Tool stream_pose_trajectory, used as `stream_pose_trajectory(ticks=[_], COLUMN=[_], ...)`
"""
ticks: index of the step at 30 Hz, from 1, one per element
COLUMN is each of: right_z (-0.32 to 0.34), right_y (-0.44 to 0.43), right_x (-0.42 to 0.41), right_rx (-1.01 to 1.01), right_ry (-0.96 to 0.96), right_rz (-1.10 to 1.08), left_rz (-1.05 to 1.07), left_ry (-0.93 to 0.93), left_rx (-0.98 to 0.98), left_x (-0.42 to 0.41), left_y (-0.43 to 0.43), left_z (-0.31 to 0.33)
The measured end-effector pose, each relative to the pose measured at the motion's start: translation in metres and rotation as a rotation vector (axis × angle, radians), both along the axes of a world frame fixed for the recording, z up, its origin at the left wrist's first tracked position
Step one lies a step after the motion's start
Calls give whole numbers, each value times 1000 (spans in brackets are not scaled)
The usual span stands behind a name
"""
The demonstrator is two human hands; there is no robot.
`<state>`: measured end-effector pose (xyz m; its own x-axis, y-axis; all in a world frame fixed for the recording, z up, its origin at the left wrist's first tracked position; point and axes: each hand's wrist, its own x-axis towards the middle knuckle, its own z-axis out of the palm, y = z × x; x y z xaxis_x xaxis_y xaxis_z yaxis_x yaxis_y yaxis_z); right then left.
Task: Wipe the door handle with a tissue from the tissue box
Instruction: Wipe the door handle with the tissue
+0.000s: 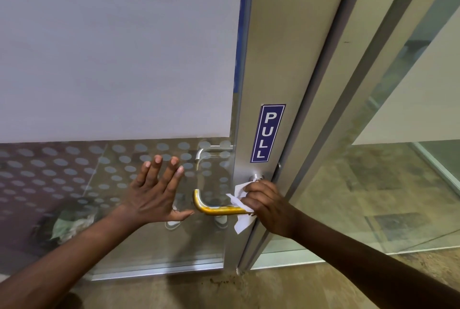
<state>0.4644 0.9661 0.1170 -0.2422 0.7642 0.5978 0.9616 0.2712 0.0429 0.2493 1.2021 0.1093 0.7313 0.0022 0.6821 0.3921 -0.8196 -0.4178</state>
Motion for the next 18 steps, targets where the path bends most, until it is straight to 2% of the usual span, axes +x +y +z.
stream_pose_trajectory(ticks=[8, 12, 18], right_z=[-9, -6, 6], right_y=[9, 8, 8], right_x=[-17, -30, -48], right_rx=[98, 45, 47], right_ry=[5, -89, -100], right_rz=[-93, -220, -303], left_rz=[6, 13, 11], left_ry=[-18, -23, -24], left_rx=[36, 52, 61], left_x=[1, 1, 1], left_y=[1, 1, -1], left_z=[1, -1, 2])
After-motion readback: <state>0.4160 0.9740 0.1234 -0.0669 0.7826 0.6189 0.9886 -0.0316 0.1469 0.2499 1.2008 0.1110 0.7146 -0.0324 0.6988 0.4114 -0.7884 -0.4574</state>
